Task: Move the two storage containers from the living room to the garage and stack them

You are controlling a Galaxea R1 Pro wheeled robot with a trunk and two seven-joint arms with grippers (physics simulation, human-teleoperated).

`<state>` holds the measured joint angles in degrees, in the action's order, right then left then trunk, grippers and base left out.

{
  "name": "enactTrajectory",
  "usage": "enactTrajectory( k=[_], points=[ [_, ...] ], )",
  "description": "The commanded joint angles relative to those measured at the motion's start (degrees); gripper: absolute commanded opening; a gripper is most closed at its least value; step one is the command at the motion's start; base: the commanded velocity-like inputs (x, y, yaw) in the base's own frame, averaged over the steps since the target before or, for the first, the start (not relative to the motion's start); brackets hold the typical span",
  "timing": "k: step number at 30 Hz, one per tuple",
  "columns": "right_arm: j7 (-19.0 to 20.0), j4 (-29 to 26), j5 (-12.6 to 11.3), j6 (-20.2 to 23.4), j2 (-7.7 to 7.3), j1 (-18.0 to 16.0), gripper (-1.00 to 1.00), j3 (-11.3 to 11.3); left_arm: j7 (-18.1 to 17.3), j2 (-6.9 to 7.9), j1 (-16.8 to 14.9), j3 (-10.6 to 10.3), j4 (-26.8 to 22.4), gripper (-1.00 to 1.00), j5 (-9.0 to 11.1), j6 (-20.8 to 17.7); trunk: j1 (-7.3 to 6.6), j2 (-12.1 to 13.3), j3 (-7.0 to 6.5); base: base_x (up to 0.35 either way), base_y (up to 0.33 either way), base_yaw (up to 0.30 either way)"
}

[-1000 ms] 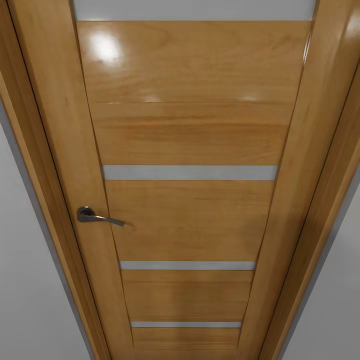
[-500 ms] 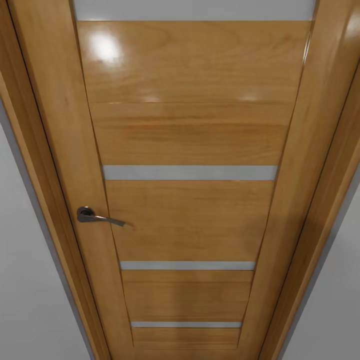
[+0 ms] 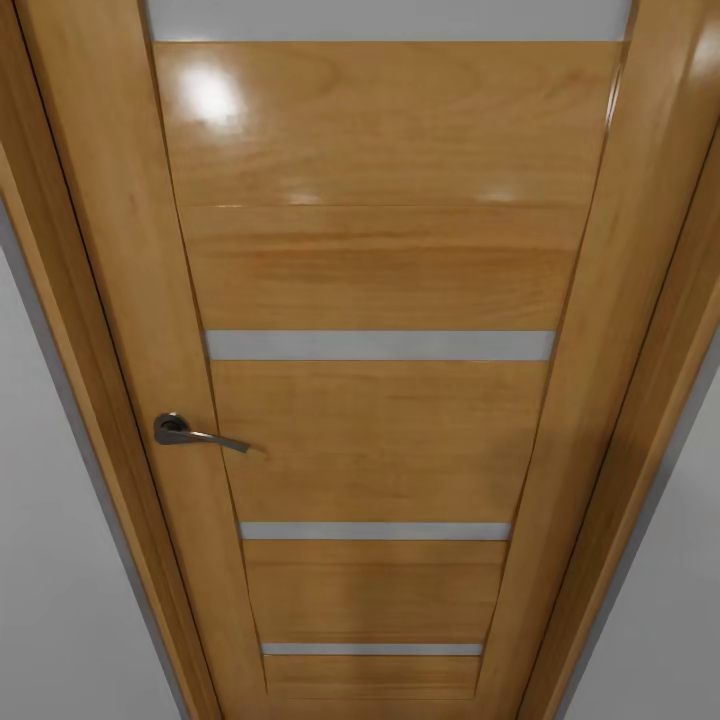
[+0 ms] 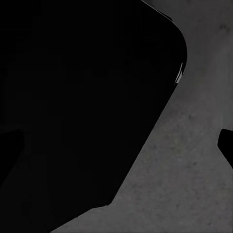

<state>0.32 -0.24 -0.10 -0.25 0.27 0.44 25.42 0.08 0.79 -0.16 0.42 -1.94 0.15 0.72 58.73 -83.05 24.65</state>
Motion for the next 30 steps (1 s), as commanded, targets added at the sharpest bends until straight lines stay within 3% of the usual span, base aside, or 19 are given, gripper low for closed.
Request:
enactTrajectory(
  k=[1, 21, 25, 30],
  points=[
    [0.03, -0.02, -0.02, -0.04, 0.0, 0.0, 1.0, 0.16, 0.01, -0.03, -0.02, 0.04, 0.0, 1.0, 0.12, 0.08, 0.0, -0.02, 0.04, 0.0, 0.0, 0.0],
    [-0.57, -0.47, 0.3, -0.91, 0.77, -0.07, 1.0, 0.56, 0.01, 0.0, -0.02, 0.16, 0.01, 1.0, 0.18, 0.09, 0.0, -0.02, 0.04, 0.0, 0.0, 0.0],
    [-1.23, -7.68, 0.41, -1.91, 0.52, -0.09, 1.0, 1.31, 0.01, 0.04, -0.02, 0.23, -0.05, 1.0, 0.12, 0.17, 0.0, -0.02, 0.04, 0.0, 0.0, 0.0],
    [-5.9, -21.54, 0.6, -1.79, 0.02, -0.09, 1.0, 1.47, 0.01, 0.01, -0.02, 0.12, -0.02, 1.0, 0.12, 0.16, 0.0, -0.02, 0.04, 0.0, 0.0, 0.0]
  ],
)
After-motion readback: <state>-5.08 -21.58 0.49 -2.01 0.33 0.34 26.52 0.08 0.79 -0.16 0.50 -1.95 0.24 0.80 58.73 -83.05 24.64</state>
